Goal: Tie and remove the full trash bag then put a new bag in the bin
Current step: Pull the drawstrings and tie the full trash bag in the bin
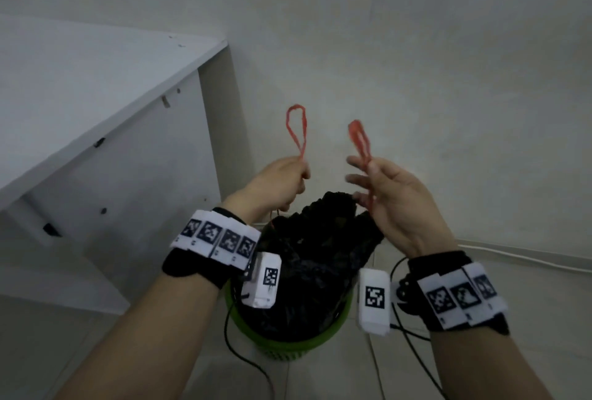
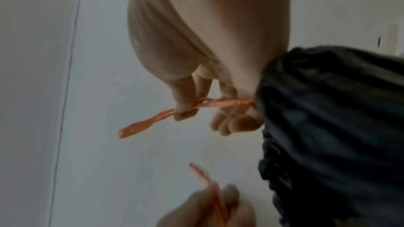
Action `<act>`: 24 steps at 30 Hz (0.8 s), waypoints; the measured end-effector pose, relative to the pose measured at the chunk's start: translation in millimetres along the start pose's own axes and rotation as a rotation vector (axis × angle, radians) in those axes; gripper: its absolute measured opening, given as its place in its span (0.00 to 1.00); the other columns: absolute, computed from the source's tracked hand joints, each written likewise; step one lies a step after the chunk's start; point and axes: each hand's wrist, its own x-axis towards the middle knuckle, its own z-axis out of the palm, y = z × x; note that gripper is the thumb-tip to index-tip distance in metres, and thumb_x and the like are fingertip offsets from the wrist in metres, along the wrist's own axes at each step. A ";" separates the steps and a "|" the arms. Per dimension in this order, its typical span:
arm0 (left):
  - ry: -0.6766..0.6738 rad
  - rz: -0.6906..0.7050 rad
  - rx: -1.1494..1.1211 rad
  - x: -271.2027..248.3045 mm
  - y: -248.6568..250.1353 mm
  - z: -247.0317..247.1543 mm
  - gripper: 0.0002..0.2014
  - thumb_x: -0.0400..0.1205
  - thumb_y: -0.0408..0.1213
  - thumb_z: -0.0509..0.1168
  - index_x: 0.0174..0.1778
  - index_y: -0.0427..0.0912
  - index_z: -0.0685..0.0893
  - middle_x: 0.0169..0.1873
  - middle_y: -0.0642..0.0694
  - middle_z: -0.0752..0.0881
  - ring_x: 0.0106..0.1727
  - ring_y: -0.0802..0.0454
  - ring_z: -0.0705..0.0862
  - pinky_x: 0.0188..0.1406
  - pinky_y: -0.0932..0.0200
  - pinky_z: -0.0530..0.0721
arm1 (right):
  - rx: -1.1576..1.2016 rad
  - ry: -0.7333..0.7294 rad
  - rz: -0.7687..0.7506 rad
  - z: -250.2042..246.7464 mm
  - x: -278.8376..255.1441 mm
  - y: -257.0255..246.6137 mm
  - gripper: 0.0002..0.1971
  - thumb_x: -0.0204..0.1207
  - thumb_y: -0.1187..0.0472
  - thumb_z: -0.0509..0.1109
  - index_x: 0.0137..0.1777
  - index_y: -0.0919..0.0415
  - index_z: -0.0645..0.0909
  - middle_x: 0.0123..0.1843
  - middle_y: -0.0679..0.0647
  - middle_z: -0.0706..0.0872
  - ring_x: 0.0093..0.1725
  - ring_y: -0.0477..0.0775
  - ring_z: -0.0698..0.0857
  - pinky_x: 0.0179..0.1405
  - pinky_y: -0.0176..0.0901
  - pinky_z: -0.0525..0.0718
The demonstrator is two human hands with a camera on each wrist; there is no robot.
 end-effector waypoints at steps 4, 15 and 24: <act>-0.207 0.273 0.538 -6.4 -5.6 23.1 0.21 0.87 0.48 0.50 0.63 0.46 0.85 0.62 0.40 0.88 0.62 0.45 0.86 0.64 0.51 0.82 | 0.013 -0.128 0.128 25.0 -3.4 22.8 0.06 0.70 0.60 0.72 0.42 0.59 0.91 0.48 0.54 0.92 0.48 0.48 0.89 0.48 0.38 0.85; -0.170 0.499 0.214 -26.8 9.1 -18.6 0.10 0.82 0.28 0.64 0.55 0.45 0.82 0.32 0.48 0.80 0.32 0.55 0.78 0.37 0.61 0.77 | -0.882 0.135 -0.036 12.2 10.4 2.3 0.08 0.77 0.62 0.76 0.35 0.55 0.90 0.27 0.45 0.85 0.29 0.40 0.80 0.36 0.36 0.77; -0.215 0.492 -0.109 -26.7 11.0 -16.2 0.09 0.86 0.29 0.60 0.52 0.31 0.85 0.41 0.38 0.89 0.44 0.49 0.88 0.51 0.59 0.86 | -0.031 -0.353 0.270 24.3 4.5 -17.0 0.12 0.72 0.61 0.71 0.49 0.71 0.84 0.30 0.55 0.80 0.35 0.53 0.78 0.39 0.43 0.82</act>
